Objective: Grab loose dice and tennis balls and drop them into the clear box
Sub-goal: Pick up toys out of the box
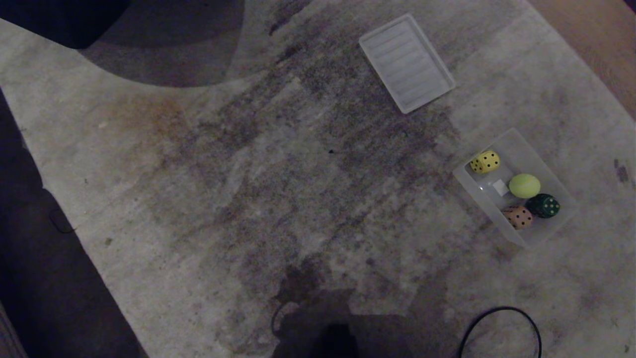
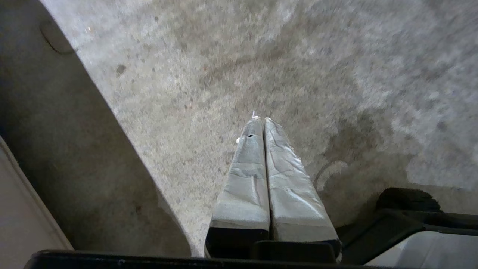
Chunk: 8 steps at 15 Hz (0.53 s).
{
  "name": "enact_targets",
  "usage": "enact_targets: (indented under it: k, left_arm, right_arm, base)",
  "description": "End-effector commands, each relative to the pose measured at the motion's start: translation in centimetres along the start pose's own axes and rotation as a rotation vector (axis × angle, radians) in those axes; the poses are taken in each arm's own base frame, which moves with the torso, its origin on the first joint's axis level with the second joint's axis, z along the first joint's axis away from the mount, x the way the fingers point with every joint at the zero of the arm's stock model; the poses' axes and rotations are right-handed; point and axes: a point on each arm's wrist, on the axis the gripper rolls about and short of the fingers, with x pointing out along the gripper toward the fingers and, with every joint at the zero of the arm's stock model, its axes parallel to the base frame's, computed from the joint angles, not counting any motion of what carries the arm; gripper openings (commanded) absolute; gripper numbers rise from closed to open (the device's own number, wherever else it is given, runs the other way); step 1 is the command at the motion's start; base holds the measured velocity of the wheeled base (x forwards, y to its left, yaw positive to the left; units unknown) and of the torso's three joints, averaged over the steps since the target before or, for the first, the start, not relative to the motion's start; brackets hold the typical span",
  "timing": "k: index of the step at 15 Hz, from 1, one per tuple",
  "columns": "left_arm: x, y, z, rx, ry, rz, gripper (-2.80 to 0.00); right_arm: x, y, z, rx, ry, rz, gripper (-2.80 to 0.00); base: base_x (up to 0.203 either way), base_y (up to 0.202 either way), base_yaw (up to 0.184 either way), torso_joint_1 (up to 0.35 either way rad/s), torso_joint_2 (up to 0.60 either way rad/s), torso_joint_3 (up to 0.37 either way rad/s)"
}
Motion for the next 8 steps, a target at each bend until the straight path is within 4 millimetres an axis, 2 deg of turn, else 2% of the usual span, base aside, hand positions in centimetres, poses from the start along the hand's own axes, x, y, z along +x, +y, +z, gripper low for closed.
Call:
enact_targets:
  k: [1, 8]
  left_arm:
    - [0.02, 0.0, -0.04, 0.0, 0.002, 0.001, -2.8]
    - [0.02, 0.0, -0.04, 0.001, 0.002, 0.001, -2.8]
  right_arm:
    - [0.02, 0.0, 0.01, 0.001, 0.003, 0.001, -2.8]
    - [0.02, 0.0, 0.01, 0.008, 0.003, -0.001, -2.8]
  base:
    - [0.0, 0.0, 0.0, 0.001, 0.0, 0.214]
    - [0.0, 0.0, 0.0, 0.003, 0.01, 0.2]
